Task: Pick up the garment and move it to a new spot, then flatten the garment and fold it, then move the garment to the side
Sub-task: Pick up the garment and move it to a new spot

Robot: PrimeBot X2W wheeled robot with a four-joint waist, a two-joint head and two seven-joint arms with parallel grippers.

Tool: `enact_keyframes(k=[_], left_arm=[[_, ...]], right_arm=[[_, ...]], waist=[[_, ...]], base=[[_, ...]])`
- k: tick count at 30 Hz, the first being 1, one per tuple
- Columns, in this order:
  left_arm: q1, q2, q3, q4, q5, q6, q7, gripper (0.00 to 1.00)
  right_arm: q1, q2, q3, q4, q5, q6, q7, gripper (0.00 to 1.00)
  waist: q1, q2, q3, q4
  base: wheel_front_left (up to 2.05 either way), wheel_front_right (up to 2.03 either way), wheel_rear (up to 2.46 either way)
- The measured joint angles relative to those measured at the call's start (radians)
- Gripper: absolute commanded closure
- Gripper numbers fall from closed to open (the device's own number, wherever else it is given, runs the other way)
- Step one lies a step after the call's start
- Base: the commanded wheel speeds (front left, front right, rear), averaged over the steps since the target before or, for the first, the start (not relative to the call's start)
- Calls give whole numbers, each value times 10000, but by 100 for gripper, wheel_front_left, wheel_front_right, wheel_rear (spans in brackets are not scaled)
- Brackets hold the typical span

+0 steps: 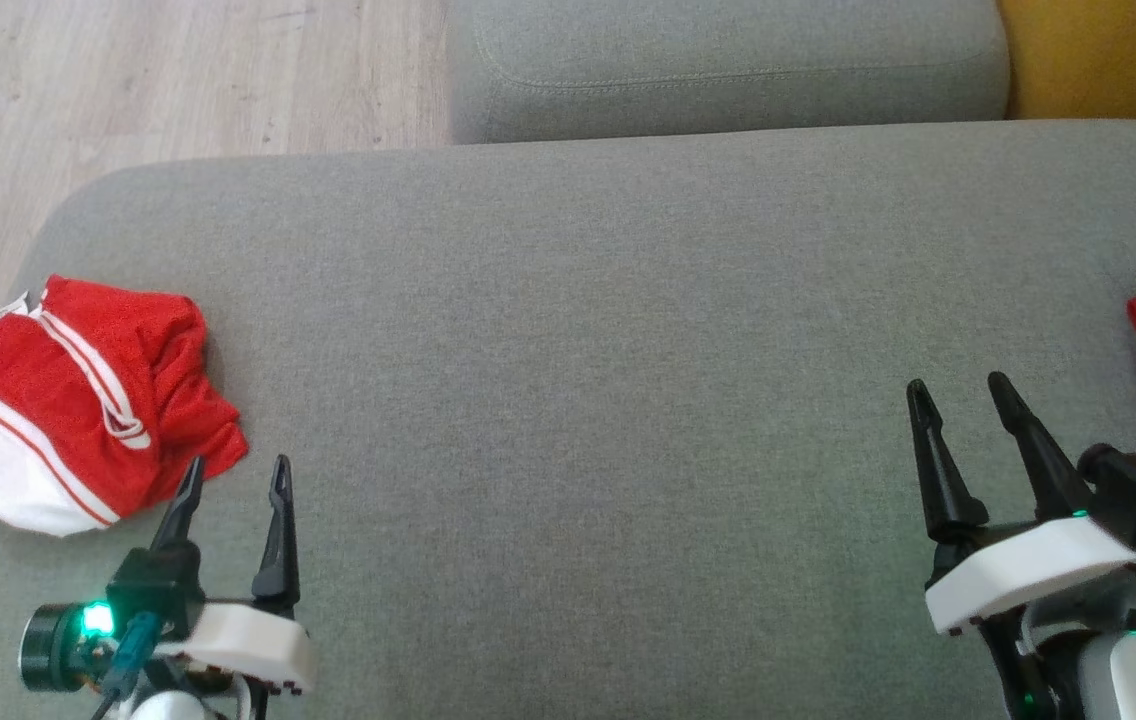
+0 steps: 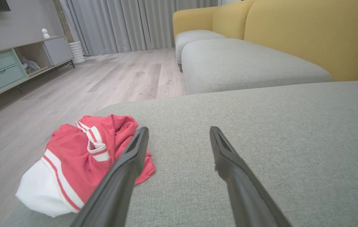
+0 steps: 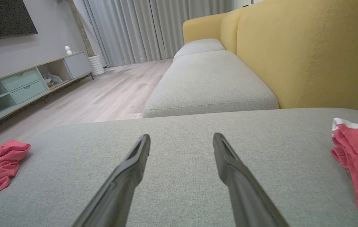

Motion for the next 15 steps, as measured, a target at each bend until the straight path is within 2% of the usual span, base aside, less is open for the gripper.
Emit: enact_keyframes(k=[6,15], left_arm=[[-2,4,-44,-221,0,96,119,0],[-84,-2,-88,-23,-151,-40,-86,0]], right_arm=[[0,2,-2,-42,0,0,86,0],[-3,2,-71,-113,-8,0,203,0]], waist=[[0,0,70,44],[0,0,239,305]], base=[[0,0,0],[0,0,0]])
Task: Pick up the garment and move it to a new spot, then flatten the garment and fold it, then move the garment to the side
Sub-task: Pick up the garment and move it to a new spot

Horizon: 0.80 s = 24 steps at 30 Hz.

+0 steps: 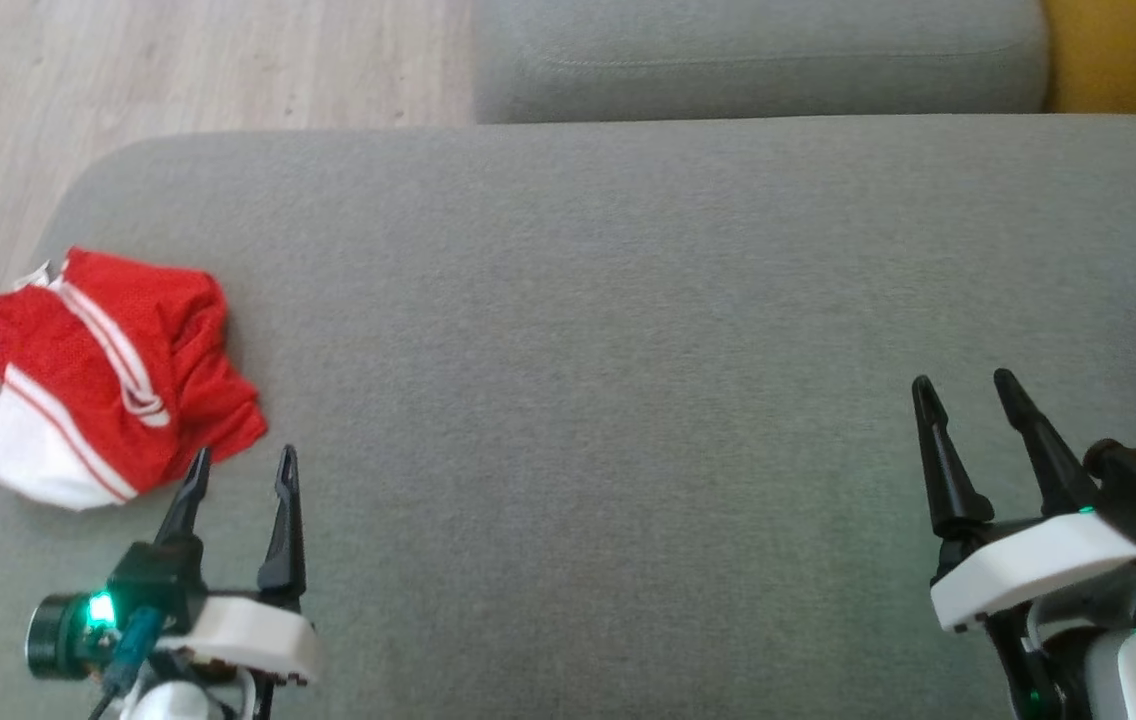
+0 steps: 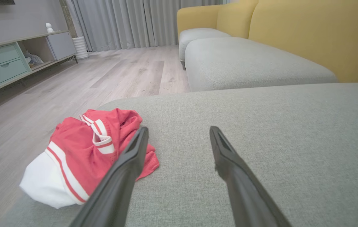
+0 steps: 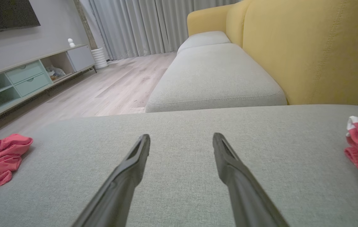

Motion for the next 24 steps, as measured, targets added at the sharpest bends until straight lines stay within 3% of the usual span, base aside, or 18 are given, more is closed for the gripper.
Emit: enact_keyframes(k=[6,13,24], left_arm=[[-828,-253,-59,176,-13,-226,-708,0],[-1429,-631,-174,884,-84,-619,-1392,0],[-1594,-986,479,1058,349,-851,-1511,0]], right_arm=[[-65,-23,130,-353,-125,0,140,0],[-665,-483,543,-755,-171,0,472,0],[-898,-838,1005,-1106,-196,0,922,0]], waist=[[1,0,310,690],[2,0,604,2027],[1,0,772,4077]], base=[[0,0,0],[0,0,0],[0,0,0]])
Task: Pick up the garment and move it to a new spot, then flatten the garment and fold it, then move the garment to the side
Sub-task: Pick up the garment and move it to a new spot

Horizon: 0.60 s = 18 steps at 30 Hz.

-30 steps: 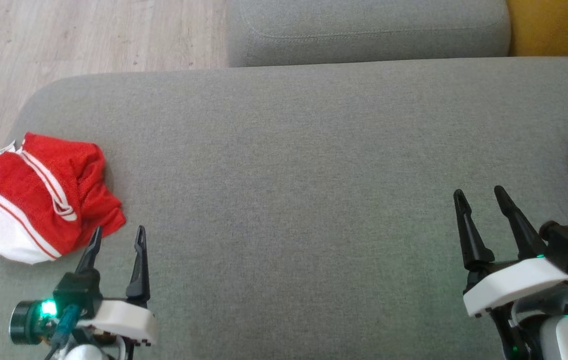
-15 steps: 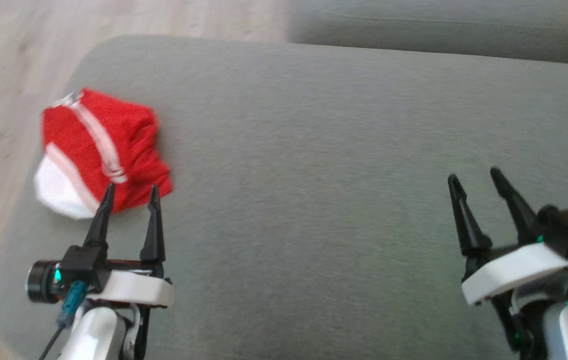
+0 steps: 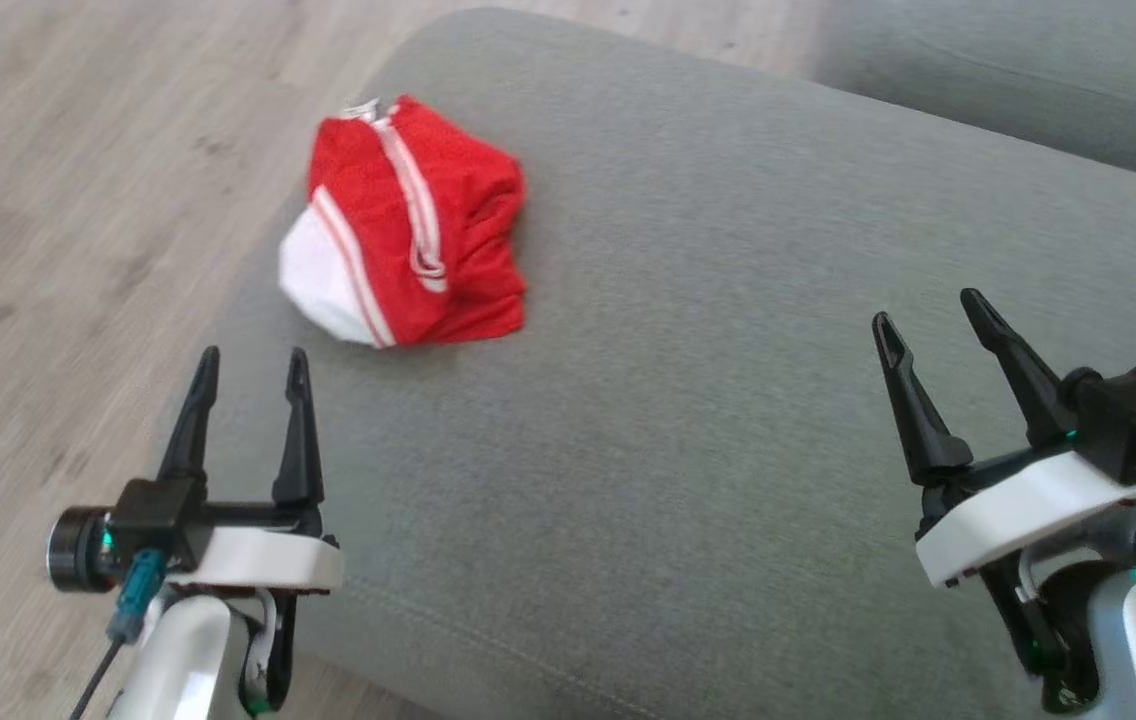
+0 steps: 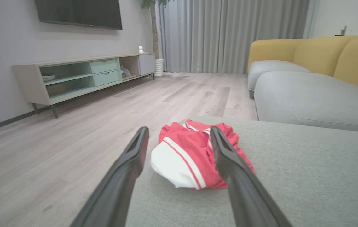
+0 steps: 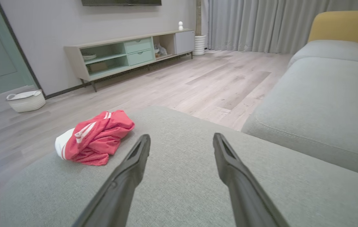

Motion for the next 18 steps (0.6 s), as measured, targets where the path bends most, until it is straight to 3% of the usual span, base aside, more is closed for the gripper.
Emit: enact_keyframes(k=[7,10,18], left_arm=[[-134,-332,481,278,190,-178,0,0],[-801,-485,481,905,217,-447,-2,0],[-4037,-734,359,4006,-13,-1333,665,0]], right_arm=[[-291,-157,171,-351,0,0,322,0],[-612,-391,173,-679,-2,0,550,0],[-1257,-1001,-257,-1463,-2,0,1129,0]], waist=[[0,0,562,305],[0,0,1004,243],[2,0,2548,-142]], base=[[0,0,0],[0,0,0],[0,0,0]])
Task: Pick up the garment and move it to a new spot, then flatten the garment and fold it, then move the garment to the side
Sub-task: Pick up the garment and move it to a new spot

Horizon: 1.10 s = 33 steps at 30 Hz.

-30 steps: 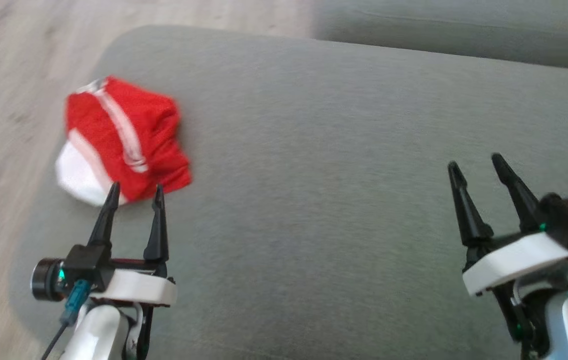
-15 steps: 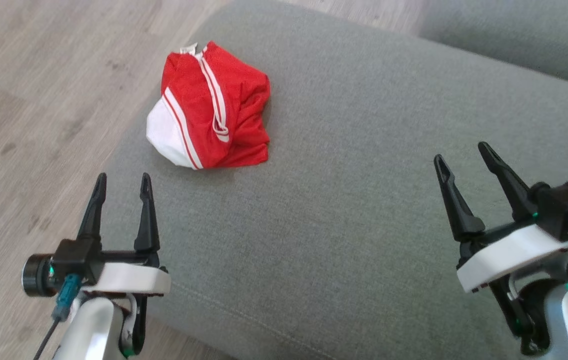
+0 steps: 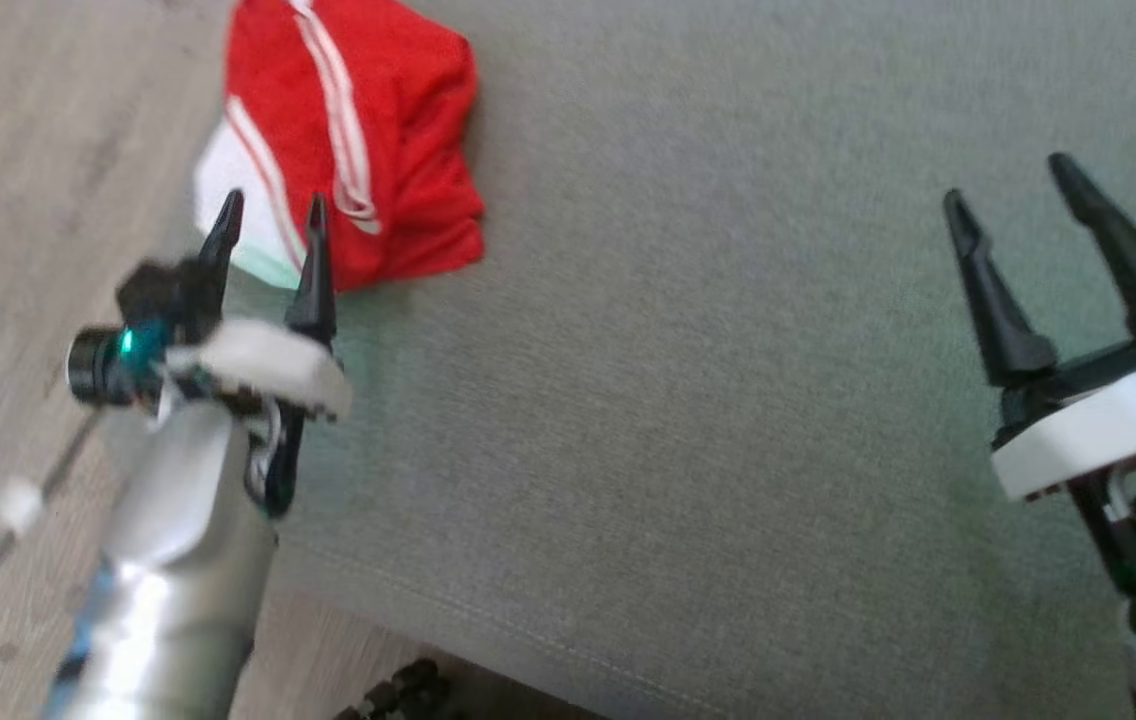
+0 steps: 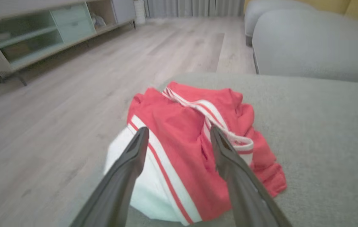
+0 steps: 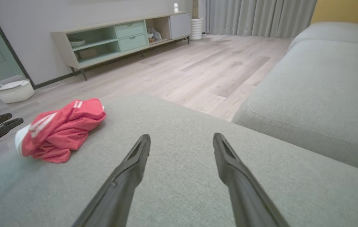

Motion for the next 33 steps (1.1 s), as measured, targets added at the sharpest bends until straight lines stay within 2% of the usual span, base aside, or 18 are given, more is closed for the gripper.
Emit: enact_keyframes(k=[2,5,10,11,12,13,15,20,24,33], left_arm=[[-713,-25,-36,941,-151,-238,470,0],[-1496,-33,-155,2266,-247,-351,1335,0],[-2284,29,-130,3294,-458,-525,1946,0],[-2734,67,-75,3743,-633,-604,2247,49],[-2903,84,-35,3912,-715,-633,2387,93],[-3005,105,-4,4033,-767,-652,2370,100],[-3022,104,17,4186,-775,-650,2192,100],[-2647,201,132,4414,-777,-391,813,100],[-2300,520,242,4337,-878,-199,46,100],[-882,1256,548,2940,-1053,309,-445,100]], right_arm=[[-55,-59,-130,-65,0,0,31,0],[-172,-90,-192,-77,4,0,33,0],[-181,-102,-284,-77,48,0,25,0],[-181,-102,-336,-56,88,0,12,0],[-182,-102,-368,-21,88,0,-2,0],[-179,-102,-391,31,88,0,-35,0],[-178,-100,-458,134,88,0,-151,0],[-172,6,-424,533,90,0,-589,0],[-129,182,-255,953,178,0,-928,0],[-39,681,336,1804,268,0,-1678,0]], waist=[[1,0,378,-126],[2,0,828,-343],[-3,0,1168,-693],[-1,0,1239,-832],[-1,0,1242,-885],[-1,0,1209,-914],[-1,0,1071,-945],[-2,0,453,-1034],[-4,0,-260,-1155],[-4,0,-1908,-1853]], base=[[0,0,0],[0,0,0],[0,0,0],[0,0,0],[0,0,0],[0,0,0],[0,0,0],[0,0,0],[0,0,0],[0,0,0]])
